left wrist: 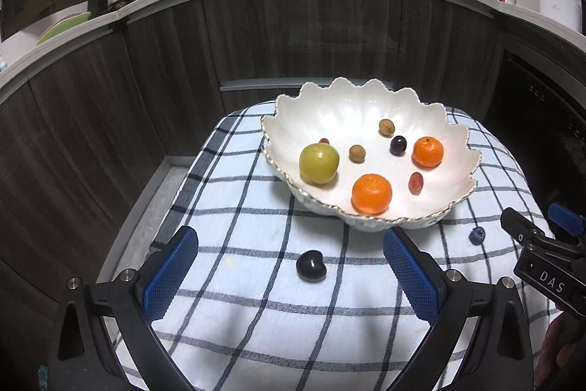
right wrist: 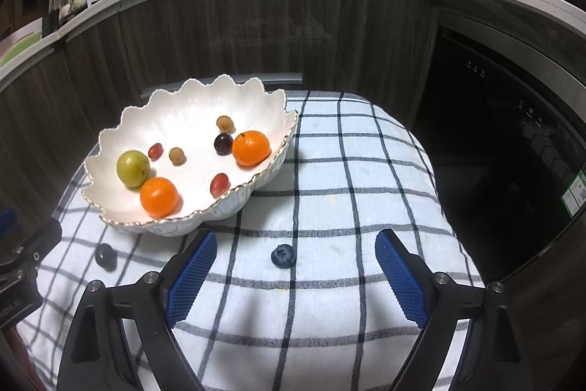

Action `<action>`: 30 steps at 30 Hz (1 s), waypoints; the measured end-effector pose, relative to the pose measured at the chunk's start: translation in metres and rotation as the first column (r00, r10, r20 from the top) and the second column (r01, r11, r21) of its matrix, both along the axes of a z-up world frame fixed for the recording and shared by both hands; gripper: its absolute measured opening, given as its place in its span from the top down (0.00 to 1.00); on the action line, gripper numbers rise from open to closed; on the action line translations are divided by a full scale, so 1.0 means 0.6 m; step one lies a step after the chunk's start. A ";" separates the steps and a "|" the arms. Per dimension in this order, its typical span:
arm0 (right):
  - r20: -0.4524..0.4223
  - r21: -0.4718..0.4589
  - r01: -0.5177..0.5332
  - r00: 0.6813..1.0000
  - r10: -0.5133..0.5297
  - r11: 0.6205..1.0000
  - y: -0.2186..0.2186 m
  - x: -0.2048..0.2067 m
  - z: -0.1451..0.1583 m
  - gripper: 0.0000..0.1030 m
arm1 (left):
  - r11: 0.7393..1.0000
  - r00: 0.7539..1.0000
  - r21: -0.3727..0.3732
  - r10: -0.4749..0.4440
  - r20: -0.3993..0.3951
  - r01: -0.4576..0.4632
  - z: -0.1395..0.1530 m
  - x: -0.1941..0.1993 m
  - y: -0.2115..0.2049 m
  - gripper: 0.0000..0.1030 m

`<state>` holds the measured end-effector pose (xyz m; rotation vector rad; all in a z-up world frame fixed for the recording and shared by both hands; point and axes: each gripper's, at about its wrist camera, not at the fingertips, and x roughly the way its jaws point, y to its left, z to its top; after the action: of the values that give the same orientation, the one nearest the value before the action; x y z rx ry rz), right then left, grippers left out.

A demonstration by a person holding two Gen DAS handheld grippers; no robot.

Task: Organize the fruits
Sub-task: 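Withdraw both tools toward the dark plum and blueberry on the cloth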

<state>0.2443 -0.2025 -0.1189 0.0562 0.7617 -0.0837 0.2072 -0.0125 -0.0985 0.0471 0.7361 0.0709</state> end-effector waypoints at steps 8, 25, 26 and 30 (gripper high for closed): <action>0.001 -0.042 -0.046 0.999 0.046 0.998 0.016 0.005 -0.033 0.14 | 1.000 1.000 0.019 0.008 0.004 -0.008 -0.037 0.005 0.002 0.05; -0.067 -0.011 -0.092 0.994 0.091 0.996 0.023 0.039 -0.082 0.29 | 0.999 0.993 0.029 -0.025 -0.111 0.029 -0.100 0.042 -0.005 0.24; -0.073 -0.011 -0.096 0.993 0.095 0.995 0.024 0.043 -0.084 0.30 | 0.999 0.993 0.022 -0.027 -0.117 0.030 -0.101 0.045 -0.004 0.26; -0.081 -0.006 -0.099 0.992 0.099 0.995 0.023 0.050 -0.088 0.34 | 0.999 0.990 0.004 -0.032 -0.136 0.033 -0.108 0.056 -0.005 0.31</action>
<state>0.2742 -0.1889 -0.1718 0.0054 0.8437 0.0047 0.2405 -0.0158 -0.1632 0.0702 0.8710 0.0395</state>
